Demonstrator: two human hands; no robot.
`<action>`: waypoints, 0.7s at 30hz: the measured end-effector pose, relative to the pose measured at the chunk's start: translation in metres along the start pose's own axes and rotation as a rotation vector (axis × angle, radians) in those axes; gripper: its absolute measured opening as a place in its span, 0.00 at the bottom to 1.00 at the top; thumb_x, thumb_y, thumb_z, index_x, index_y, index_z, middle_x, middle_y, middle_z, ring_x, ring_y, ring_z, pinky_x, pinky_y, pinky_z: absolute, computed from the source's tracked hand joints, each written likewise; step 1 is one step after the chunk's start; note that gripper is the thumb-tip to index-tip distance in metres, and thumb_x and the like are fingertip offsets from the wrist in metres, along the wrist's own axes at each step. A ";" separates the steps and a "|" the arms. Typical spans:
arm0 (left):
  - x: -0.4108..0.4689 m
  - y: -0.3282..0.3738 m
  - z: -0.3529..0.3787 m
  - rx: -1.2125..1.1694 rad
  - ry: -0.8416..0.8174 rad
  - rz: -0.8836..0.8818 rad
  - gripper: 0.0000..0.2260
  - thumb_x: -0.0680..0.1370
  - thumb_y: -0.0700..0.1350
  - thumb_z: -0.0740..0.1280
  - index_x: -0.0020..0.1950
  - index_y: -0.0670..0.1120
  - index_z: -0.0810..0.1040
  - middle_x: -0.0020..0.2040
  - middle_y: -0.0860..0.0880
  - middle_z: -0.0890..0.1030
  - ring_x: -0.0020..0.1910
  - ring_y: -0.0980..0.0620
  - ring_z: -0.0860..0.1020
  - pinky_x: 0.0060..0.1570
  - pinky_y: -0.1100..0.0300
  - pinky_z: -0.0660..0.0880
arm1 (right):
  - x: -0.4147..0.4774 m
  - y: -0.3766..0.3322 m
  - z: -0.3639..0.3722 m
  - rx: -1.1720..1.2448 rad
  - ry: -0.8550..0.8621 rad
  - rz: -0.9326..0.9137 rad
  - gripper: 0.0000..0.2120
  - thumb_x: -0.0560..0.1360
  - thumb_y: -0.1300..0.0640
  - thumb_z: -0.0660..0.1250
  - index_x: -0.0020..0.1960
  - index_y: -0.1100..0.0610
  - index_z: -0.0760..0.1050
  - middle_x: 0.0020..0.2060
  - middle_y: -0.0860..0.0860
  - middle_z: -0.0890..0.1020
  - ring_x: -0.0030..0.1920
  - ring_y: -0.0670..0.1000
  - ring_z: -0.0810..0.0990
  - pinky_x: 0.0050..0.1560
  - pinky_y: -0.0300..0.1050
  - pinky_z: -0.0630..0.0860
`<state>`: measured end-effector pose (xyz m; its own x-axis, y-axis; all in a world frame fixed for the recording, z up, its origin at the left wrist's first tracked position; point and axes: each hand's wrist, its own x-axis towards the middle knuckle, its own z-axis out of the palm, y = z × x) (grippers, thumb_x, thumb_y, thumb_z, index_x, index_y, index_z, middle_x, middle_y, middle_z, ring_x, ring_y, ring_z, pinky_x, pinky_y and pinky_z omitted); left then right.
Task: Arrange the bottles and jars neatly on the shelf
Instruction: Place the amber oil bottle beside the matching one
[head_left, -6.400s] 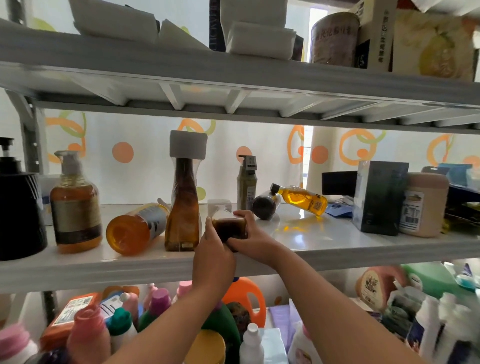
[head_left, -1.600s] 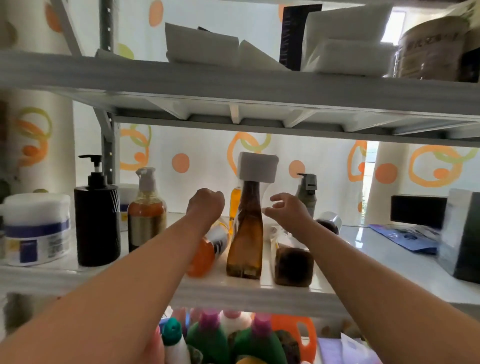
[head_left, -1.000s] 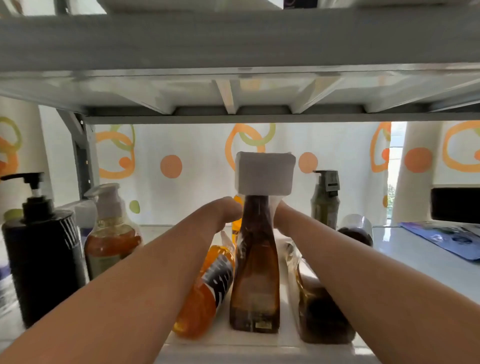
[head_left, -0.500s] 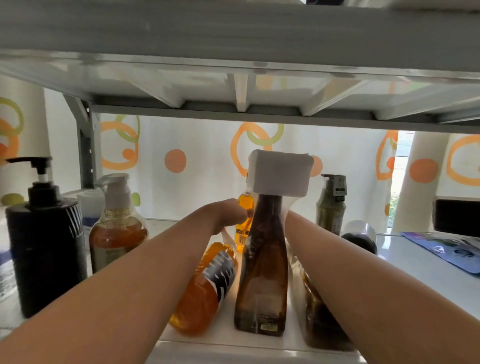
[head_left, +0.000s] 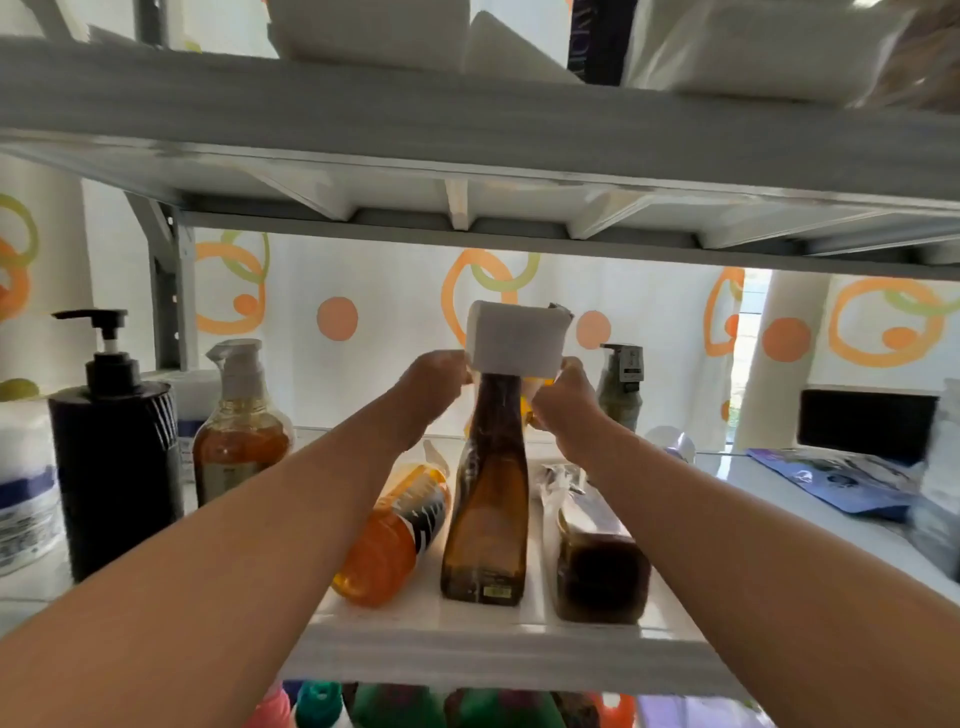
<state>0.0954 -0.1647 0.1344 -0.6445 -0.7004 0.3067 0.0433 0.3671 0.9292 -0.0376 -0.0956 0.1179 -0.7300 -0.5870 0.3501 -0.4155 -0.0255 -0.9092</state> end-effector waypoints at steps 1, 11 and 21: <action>-0.008 0.003 0.000 -0.057 0.044 -0.007 0.10 0.80 0.41 0.55 0.53 0.44 0.75 0.51 0.46 0.76 0.50 0.51 0.73 0.40 0.64 0.68 | -0.007 -0.002 -0.007 -0.009 0.036 -0.003 0.22 0.67 0.52 0.70 0.56 0.57 0.66 0.43 0.55 0.75 0.45 0.58 0.78 0.50 0.56 0.79; -0.105 -0.001 0.015 0.128 0.563 0.184 0.14 0.78 0.46 0.55 0.61 0.47 0.73 0.61 0.48 0.77 0.57 0.51 0.74 0.56 0.60 0.68 | -0.080 -0.013 -0.079 -0.040 0.277 -0.073 0.30 0.69 0.50 0.72 0.66 0.57 0.64 0.57 0.55 0.75 0.56 0.56 0.75 0.58 0.55 0.75; -0.164 0.018 0.103 0.282 0.335 0.510 0.09 0.78 0.45 0.61 0.57 0.47 0.75 0.55 0.49 0.79 0.47 0.56 0.76 0.44 0.71 0.71 | -0.137 -0.025 -0.134 -0.138 0.295 -0.067 0.32 0.70 0.48 0.72 0.67 0.56 0.62 0.56 0.54 0.74 0.57 0.56 0.75 0.55 0.54 0.77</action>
<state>0.1229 0.0200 0.0796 -0.3220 -0.5324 0.7828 0.0493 0.8163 0.5755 0.0002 0.0935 0.1231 -0.8160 -0.3272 0.4765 -0.5226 0.0654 -0.8500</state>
